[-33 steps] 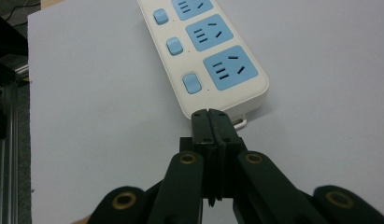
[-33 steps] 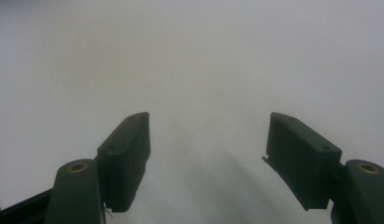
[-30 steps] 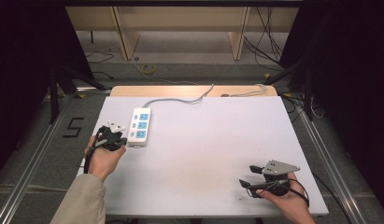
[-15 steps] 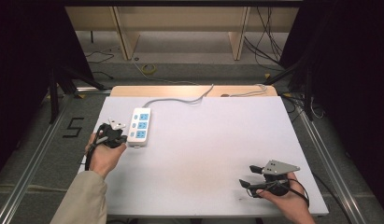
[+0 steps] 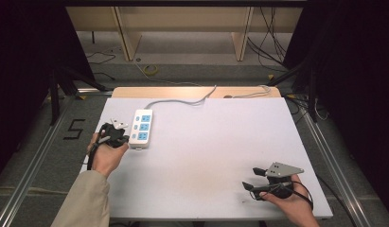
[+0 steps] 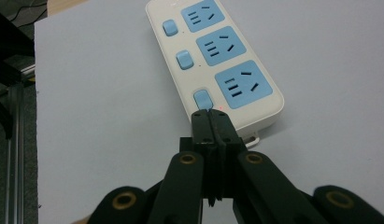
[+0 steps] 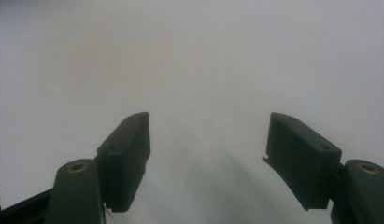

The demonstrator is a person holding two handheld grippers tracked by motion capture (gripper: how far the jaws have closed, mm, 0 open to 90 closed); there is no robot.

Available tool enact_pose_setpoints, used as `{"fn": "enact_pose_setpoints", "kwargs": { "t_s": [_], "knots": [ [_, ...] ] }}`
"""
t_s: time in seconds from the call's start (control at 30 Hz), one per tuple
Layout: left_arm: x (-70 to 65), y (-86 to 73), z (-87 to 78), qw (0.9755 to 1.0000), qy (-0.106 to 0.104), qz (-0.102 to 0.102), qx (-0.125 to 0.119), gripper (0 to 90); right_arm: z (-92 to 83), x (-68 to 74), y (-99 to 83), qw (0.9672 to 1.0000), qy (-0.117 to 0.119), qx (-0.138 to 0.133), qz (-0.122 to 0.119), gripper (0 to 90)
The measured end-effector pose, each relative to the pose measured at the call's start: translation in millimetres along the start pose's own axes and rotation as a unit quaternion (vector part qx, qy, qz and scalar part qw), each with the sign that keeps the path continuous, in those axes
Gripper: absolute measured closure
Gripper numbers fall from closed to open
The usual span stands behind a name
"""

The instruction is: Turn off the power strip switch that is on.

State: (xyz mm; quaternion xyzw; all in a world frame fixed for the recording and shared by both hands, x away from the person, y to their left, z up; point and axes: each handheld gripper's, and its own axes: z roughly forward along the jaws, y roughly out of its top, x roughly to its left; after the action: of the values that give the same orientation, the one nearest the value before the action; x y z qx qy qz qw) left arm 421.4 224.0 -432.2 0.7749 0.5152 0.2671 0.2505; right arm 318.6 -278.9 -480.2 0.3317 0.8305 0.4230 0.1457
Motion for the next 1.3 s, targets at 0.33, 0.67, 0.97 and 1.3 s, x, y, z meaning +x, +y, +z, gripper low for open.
{"fn": "enact_pose_setpoints", "kwargs": {
  "t_s": [0.33, 0.67, 0.97, 1.3],
  "knots": [
    [1.2, 3.2, 4.3, 1.0000, 0.000, -0.002, 0.003, 89.8, -0.2, 0.1, -0.1, 1.0000, 0.000, 0.001, 0.001, 31.5],
    [1.8, 7.9, 6.9, 1.0000, -0.001, -0.005, 0.002, 89.9, -0.1, 0.2, -0.1, 1.0000, 0.000, 0.001, 0.002, 31.4],
    [3.5, 9.6, 10.1, 1.0000, -0.001, -0.007, 0.006, 89.8, 0.1, 0.0, -0.1, 1.0000, 0.000, 0.000, 0.000, 31.5],
    [5.8, 11.1, 13.5, 0.9999, 0.000, -0.011, 0.008, 89.9, 0.1, 0.0, 0.0, 1.0000, 0.000, 0.000, 0.000, 31.5]
  ]
}}
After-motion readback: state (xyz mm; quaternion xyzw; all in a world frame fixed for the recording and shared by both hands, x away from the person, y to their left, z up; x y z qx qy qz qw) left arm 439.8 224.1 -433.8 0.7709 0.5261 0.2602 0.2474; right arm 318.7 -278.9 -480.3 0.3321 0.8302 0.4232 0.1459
